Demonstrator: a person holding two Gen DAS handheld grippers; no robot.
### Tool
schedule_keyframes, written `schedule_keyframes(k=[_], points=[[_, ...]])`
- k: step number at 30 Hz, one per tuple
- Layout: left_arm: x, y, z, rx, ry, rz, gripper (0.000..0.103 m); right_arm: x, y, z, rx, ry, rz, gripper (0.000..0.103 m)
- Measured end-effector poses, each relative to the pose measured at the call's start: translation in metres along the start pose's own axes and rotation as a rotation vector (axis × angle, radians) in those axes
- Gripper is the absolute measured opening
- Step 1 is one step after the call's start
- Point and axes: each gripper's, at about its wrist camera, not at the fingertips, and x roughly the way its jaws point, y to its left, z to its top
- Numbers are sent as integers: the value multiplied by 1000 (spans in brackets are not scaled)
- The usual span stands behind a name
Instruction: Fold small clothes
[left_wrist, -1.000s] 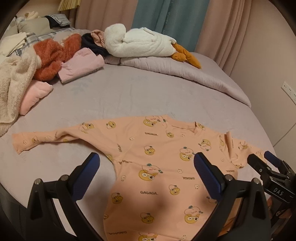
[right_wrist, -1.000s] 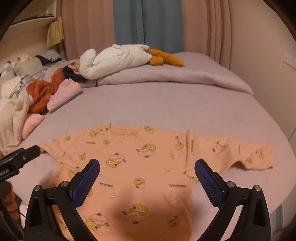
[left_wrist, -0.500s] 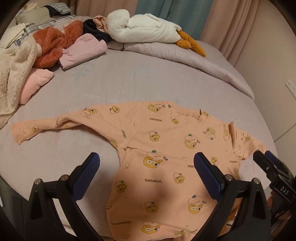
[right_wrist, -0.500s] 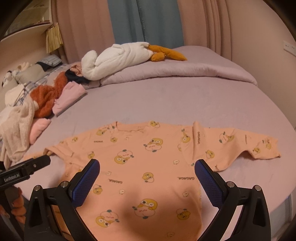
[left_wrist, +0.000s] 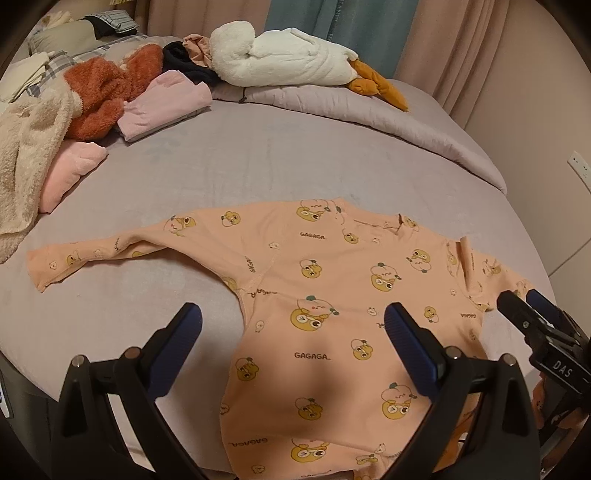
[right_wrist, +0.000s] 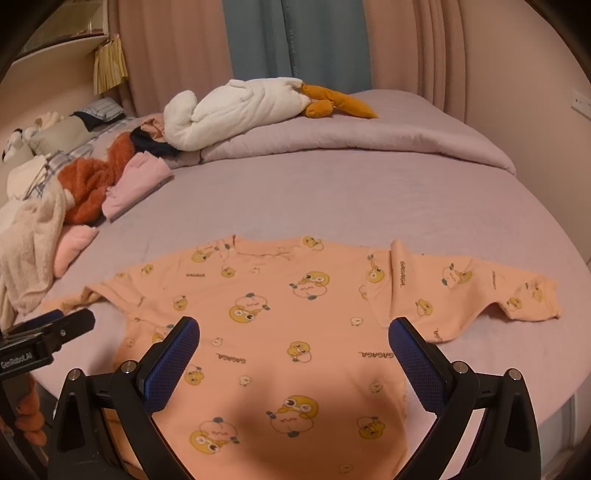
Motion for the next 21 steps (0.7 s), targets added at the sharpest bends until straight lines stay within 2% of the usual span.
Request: schedule_keyframes(k=[13,21], points=[[-3,-10,-4,53,-10,-18,99,-3,-6,-1,20,-11,-20,102],[1,-14,-4,61,1,-64,99,-4,-11,-2,16,-27,-29,102]])
